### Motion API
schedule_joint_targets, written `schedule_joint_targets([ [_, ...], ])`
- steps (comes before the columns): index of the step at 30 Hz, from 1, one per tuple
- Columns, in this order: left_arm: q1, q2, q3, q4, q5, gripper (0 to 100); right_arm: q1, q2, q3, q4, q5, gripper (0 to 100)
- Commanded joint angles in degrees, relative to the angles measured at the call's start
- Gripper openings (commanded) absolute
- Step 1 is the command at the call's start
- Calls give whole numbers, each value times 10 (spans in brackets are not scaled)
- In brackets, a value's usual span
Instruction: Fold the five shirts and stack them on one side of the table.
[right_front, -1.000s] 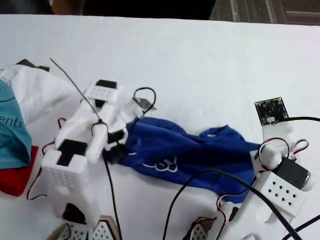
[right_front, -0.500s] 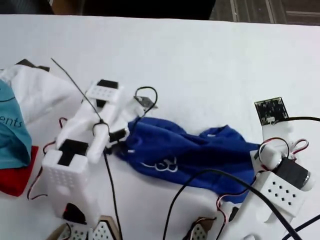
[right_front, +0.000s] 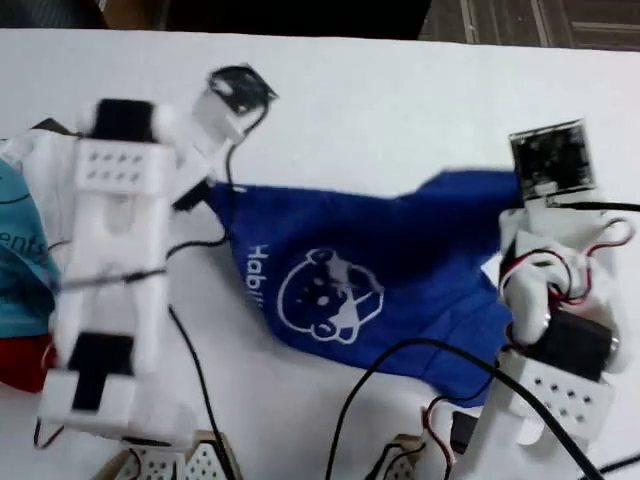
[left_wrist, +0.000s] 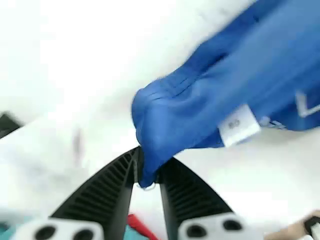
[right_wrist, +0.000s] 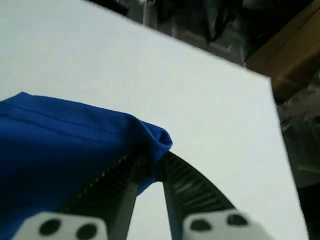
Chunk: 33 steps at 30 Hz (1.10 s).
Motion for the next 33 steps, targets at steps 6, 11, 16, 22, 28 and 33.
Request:
schedule_joint_targets([
  [6, -22, -236, -24, 9, 32, 24, -2, -22, -222, -9, -4, 22],
  [11, -22, -336, -28, 0, 32, 24, -2, -22, -332, -9, -4, 22],
  [16, -55, -418, -25, -33, 32, 24, -2, -22, -457, -11, -4, 22],
  [22, -122, -468, -26, -58, 29, 24, -1, -22, -538, 14, -4, 22],
  [28, -125, -495, -28, -57, 31, 24, -4, -22, -560, 53, -9, 22],
  [33, -125, -506, -24, -58, 29, 24, -5, -22, -559, 54, -9, 22],
])
